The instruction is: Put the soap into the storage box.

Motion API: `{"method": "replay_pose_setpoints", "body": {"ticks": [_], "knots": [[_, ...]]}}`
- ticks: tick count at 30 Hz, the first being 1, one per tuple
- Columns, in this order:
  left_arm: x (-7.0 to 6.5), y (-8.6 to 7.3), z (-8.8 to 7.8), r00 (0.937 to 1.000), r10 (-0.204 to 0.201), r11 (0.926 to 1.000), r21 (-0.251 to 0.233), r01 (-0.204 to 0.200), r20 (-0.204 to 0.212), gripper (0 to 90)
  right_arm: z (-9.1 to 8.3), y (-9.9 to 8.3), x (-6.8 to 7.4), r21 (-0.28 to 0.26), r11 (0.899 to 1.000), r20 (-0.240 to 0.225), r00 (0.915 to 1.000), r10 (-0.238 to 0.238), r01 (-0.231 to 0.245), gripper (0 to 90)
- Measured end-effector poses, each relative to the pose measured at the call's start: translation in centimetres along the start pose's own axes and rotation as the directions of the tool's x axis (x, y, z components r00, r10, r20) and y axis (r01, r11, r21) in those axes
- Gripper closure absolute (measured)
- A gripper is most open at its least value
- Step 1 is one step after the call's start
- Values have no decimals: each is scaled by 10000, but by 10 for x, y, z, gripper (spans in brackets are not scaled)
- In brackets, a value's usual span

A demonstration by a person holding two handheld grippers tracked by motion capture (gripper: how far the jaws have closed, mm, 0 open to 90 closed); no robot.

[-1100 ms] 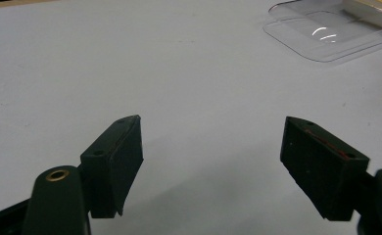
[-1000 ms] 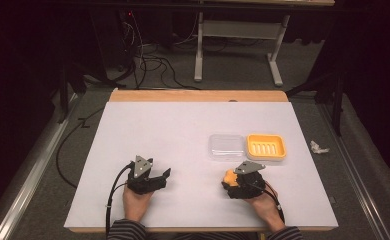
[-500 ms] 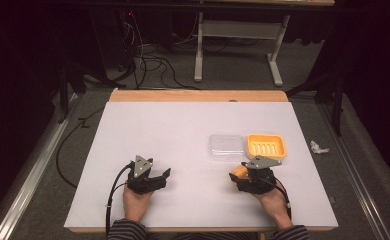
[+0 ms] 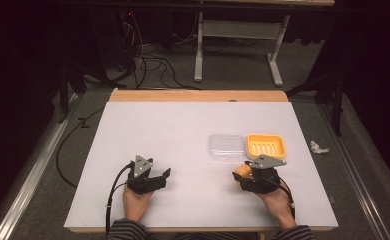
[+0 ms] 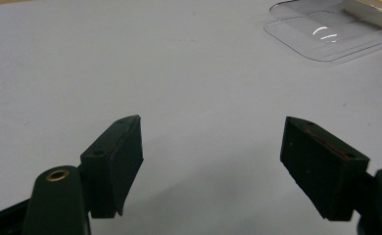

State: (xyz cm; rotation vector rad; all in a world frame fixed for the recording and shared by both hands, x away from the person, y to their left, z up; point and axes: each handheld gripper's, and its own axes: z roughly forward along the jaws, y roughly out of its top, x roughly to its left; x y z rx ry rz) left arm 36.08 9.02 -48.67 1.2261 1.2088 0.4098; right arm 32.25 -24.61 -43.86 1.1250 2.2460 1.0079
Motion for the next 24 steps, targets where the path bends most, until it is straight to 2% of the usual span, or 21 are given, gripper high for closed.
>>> {"method": "replay_pose_setpoints", "body": {"ticks": [5,7,14,23,24], "knots": [[0,0,0,10000,19,10000,-1,-19,-12,245,-7,-1,-7,-143,9998,138,9998,120,-118,393],[0,0,0,10000,12,10000,16,-12,-16,245,-12,-1,-13,-247,9991,217,9992,346,-341,394],[0,0,0,10000,20,10000,-2,-20,-27,245,-23,0,-24,-385,9981,440,9978,494,-477,393],[0,0,0,10000,13,10000,-14,-13,-23,245,-36,3,-45,-507,9957,781,9936,814,-776,393],[0,0,0,10000,29,10000,-17,-30,-21,245,-38,4,-50,-540,9941,822,9917,986,-944,393]]}}
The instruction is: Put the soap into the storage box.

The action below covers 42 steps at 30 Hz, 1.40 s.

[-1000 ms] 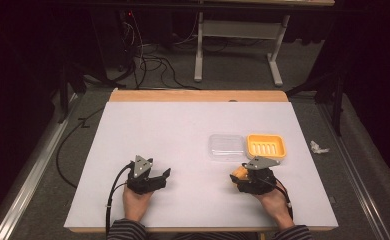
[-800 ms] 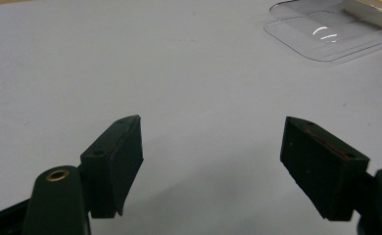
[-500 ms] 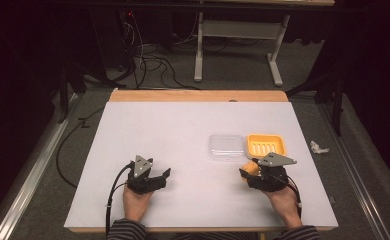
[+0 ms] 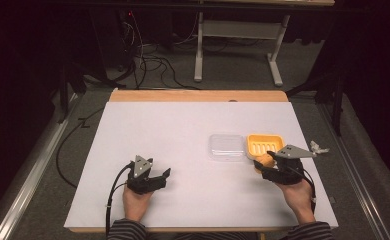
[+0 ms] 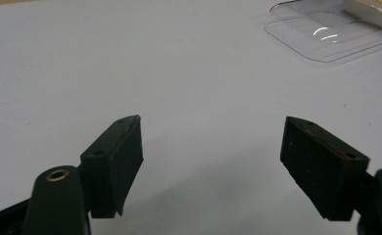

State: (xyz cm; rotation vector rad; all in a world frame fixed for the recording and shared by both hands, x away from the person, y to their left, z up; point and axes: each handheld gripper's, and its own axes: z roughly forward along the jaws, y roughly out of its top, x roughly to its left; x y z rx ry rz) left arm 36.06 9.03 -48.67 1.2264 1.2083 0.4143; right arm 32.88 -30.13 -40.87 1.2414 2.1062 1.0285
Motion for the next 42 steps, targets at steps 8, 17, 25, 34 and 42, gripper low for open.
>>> {"method": "replay_pose_setpoints", "body": {"ticks": [8,17,25,34,42], "knots": [[0,0,0,10000,52,10000,-17,-52,-26,245,-4,9,-22,-111,9995,311,9990,310,-306,393],[0,0,0,10000,72,10000,-8,-72,-34,245,2,15,-38,119,9982,516,9970,581,-588,393],[0,0,0,10000,73,10000,-14,-73,-38,245,12,19,-53,411,9955,690,9942,830,-859,393],[0,-1,0,9999,98,9999,-36,-98,-55,245,29,19,-63,683,9911,878,9903,1077,-1138,393],[0,-1,0,9999,100,9999,-23,-100,-49,245,41,23,-67,937,9879,989,9886,1139,-1232,392]]}}
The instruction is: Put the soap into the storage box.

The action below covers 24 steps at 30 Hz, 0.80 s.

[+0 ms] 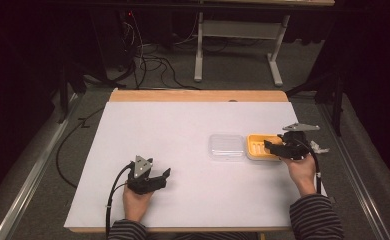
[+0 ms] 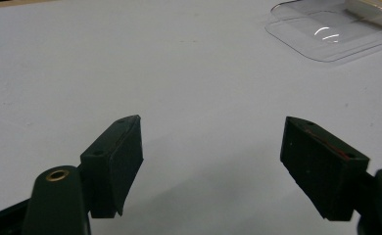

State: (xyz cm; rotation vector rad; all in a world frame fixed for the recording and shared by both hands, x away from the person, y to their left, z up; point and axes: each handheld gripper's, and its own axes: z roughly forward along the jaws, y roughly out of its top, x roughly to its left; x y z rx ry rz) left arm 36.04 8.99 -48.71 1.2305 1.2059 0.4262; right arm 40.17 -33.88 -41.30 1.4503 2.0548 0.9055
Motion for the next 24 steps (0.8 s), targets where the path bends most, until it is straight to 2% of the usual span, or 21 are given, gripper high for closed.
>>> {"method": "replay_pose_setpoints", "body": {"ticks": [15,24], "knots": [[0,0,0,10000,17,10000,-11,-17,28,244,18,3,-3,585,9983,20,10000,4,-5,391],[0,0,0,10000,-11,10000,-29,11,0,244,26,2,-5,677,9976,-10,9999,111,-110,389]]}}
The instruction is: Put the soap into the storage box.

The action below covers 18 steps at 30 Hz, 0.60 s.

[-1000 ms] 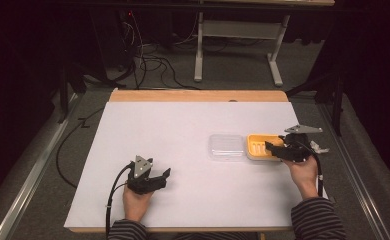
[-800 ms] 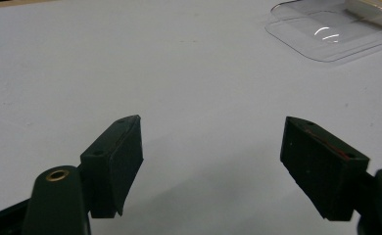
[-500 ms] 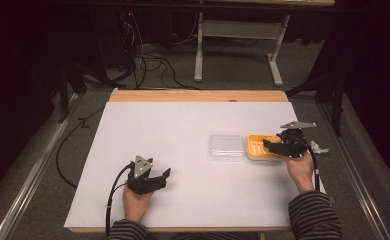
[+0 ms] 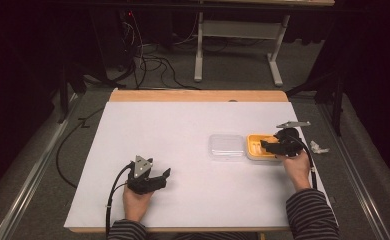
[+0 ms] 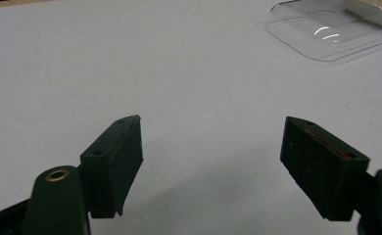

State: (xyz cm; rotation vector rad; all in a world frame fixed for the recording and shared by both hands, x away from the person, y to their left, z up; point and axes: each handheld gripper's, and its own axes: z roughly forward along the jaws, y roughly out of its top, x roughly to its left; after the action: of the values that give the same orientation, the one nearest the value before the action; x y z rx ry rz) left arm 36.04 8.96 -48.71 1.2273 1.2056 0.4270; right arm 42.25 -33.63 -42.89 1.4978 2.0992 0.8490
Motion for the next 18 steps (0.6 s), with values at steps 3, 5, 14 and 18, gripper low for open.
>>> {"method": "replay_pose_setpoints", "body": {"ticks": [3,5,14,18], "knots": [[0,0,0,10000,52,10000,27,-52,-13,245,0,0,-1,8,10000,9,10000,42,-42,389],[0,0,0,10000,29,10000,35,-29,-22,245,0,0,-2,14,9999,27,9999,117,-117,388],[0,0,0,10000,-13,10000,14,13,-21,245,6,0,1,-65,10000,266,9996,67,-65,385],[0,0,0,10000,-3,10000,1,3,-15,245,9,0,2,-140,9998,234,9996,135,-132,383]]}}
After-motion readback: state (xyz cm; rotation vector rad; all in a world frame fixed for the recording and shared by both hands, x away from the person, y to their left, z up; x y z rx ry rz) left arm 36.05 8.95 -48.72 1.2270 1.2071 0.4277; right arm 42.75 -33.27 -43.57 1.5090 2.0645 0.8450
